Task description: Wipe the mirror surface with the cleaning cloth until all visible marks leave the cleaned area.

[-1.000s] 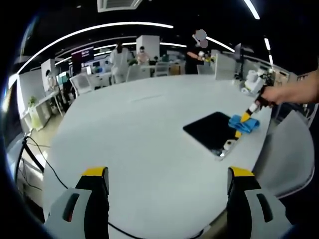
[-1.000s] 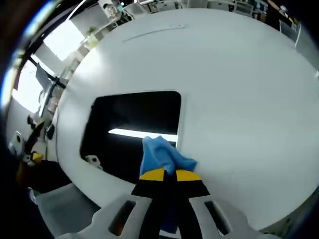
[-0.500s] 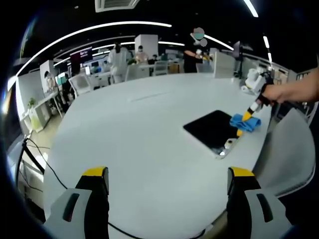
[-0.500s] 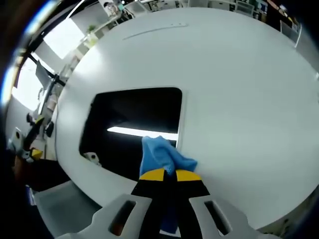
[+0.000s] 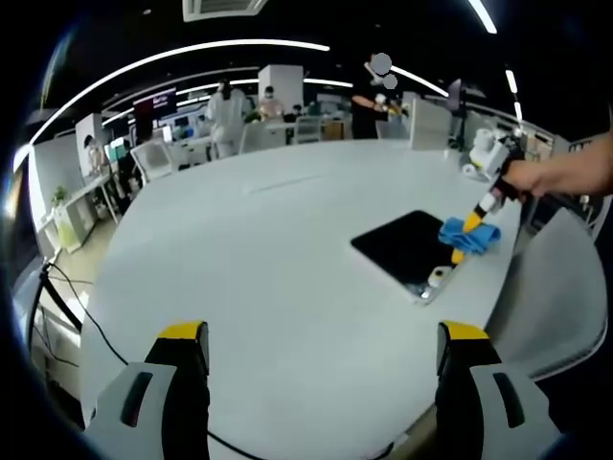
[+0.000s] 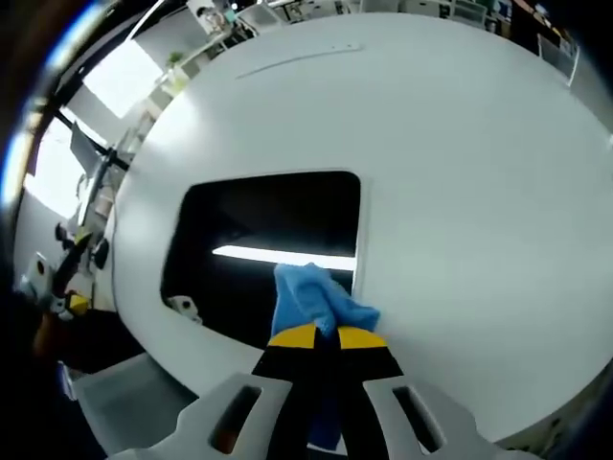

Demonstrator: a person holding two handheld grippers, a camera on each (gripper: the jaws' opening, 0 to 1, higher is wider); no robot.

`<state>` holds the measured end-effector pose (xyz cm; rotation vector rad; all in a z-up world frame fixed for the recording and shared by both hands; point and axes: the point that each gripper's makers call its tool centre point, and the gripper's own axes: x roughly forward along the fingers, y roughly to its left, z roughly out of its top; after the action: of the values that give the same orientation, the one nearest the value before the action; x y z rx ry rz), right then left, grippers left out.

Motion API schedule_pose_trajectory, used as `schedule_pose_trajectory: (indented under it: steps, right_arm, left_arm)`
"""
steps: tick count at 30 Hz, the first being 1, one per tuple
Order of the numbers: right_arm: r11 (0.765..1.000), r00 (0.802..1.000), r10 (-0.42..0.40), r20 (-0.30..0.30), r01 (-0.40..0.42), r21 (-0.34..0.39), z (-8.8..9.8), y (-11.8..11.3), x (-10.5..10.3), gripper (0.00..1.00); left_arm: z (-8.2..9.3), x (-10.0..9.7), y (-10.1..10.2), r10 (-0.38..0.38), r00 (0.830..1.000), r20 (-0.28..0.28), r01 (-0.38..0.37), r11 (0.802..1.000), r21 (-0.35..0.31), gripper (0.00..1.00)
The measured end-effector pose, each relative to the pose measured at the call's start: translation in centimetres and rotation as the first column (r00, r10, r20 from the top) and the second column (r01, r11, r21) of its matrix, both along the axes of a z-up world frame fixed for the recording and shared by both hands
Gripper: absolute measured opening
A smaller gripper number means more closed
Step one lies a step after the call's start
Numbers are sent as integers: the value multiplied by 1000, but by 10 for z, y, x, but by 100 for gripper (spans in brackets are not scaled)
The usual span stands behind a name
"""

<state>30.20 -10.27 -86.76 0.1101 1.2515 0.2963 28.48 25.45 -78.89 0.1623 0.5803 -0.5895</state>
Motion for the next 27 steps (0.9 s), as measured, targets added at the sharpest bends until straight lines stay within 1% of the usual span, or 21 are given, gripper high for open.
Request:
schedule_pose_trajectory:
  steps: [6, 8, 10, 12, 13, 15, 17, 21, 27]
  right_arm:
    - [1000, 1000, 5, 4, -5, 6, 0, 10, 0, 0]
    - [1000, 1000, 8, 8, -8, -5, 0, 11, 1, 0]
    - [1000, 1000, 1, 5, -1, 17, 1, 15, 1, 0]
    - [1000, 1000, 7, 8, -7, 9, 1, 17, 1, 0]
    - [1000, 1000, 4, 6, -4, 17, 1, 20, 2, 0]
    - [1000, 1000, 7, 10, -7, 5, 0, 22, 3, 0]
    - [1000, 1000, -12, 8, 12, 6, 0, 23, 4, 0]
    - [1000, 1000, -8, 23, 8, -4, 0, 27, 6, 0]
    - [1000, 1000, -2, 16, 1, 25, 0, 43, 4, 0]
  left_arm:
    - [-2, -1, -1, -1, 1000, -4, 1, 1000, -6, 99]
    - [-3, -3, -3, -3, 1000, -6, 3, 1000, -9, 99]
    - [-4, -4, -3, -4, 1000, -5, 4, 1000, -7, 100]
    - [-4, -4, -3, -4, 1000, -4, 4, 1000, -7, 100]
    - [-4, -4, -2, -4, 1000, -5, 4, 1000, -6, 100]
    - [-4, -4, -2, -4, 1000, -4, 4, 1000, -3, 100]
    - [-3, -3, 0, -3, 1000, -3, 3, 1000, -3, 100]
    - [-3, -3, 2, 0, 1000, -2, 0, 1000, -2, 100]
    - [-3, -3, 2, 3, 1000, 1, -3, 1000, -5, 100]
